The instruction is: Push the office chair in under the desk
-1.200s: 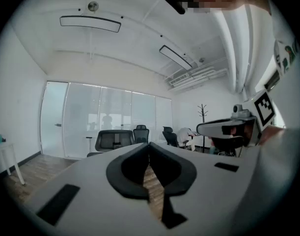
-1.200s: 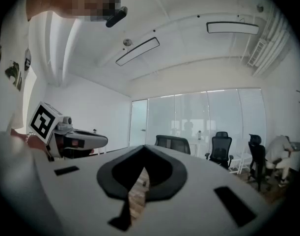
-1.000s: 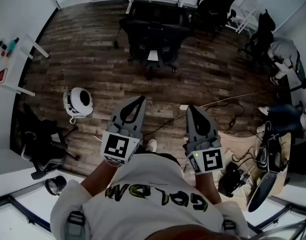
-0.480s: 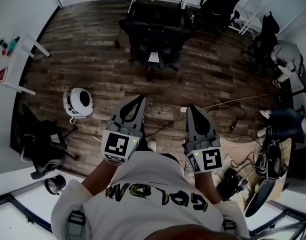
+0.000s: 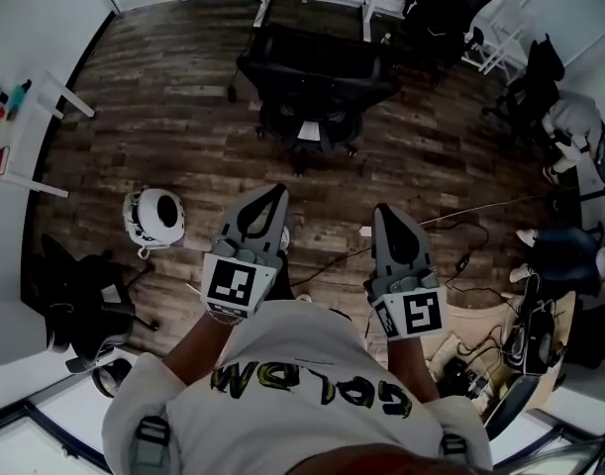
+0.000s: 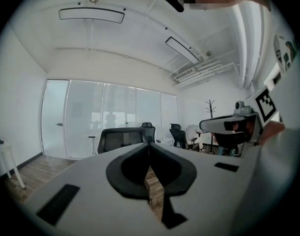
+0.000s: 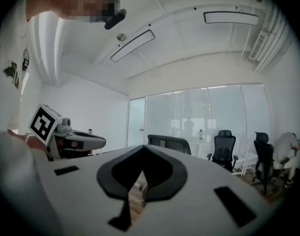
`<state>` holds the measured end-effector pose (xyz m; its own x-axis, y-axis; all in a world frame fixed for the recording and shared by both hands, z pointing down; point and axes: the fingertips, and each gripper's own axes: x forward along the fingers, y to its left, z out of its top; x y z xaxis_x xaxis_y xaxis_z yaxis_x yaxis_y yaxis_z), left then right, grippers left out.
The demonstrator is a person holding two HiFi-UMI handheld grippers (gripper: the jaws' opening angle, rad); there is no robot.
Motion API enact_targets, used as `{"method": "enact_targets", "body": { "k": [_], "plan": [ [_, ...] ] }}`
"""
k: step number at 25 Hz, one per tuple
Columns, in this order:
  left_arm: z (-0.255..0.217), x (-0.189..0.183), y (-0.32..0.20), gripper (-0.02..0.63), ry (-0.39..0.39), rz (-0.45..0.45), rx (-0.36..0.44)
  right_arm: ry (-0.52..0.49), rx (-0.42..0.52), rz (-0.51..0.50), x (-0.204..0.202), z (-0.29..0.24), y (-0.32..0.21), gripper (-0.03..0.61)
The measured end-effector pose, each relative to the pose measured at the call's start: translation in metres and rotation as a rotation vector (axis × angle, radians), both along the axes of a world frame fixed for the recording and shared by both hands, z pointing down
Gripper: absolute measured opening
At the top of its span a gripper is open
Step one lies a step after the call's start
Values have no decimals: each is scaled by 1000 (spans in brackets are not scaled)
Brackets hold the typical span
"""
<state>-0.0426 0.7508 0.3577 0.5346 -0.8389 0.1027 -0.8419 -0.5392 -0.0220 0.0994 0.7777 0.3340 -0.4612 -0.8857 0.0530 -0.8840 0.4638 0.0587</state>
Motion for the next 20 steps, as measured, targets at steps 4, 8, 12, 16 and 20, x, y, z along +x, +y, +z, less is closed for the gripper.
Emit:
{"method": "enact_targets", "body": {
  "k": [4,8,12,16,20],
  "plan": [
    [2,-19,-51,14,5,5,-5,2,2,1,-21,-2,-52,11],
    [0,-36,-106,14,8,17,-8,9,7,3,-41,-7,-105,11],
    [-5,-50,-155,14,12,30,-1,17,16,9,-56,-11,-151,11],
    [-4,-56,-189,14,-8,49,16,11,17,20,-63,-10,-181,11],
    [-1,-54,-205,15,-16,60,7,15,-1,24,-63,-4,-197,12]
  ]
}}
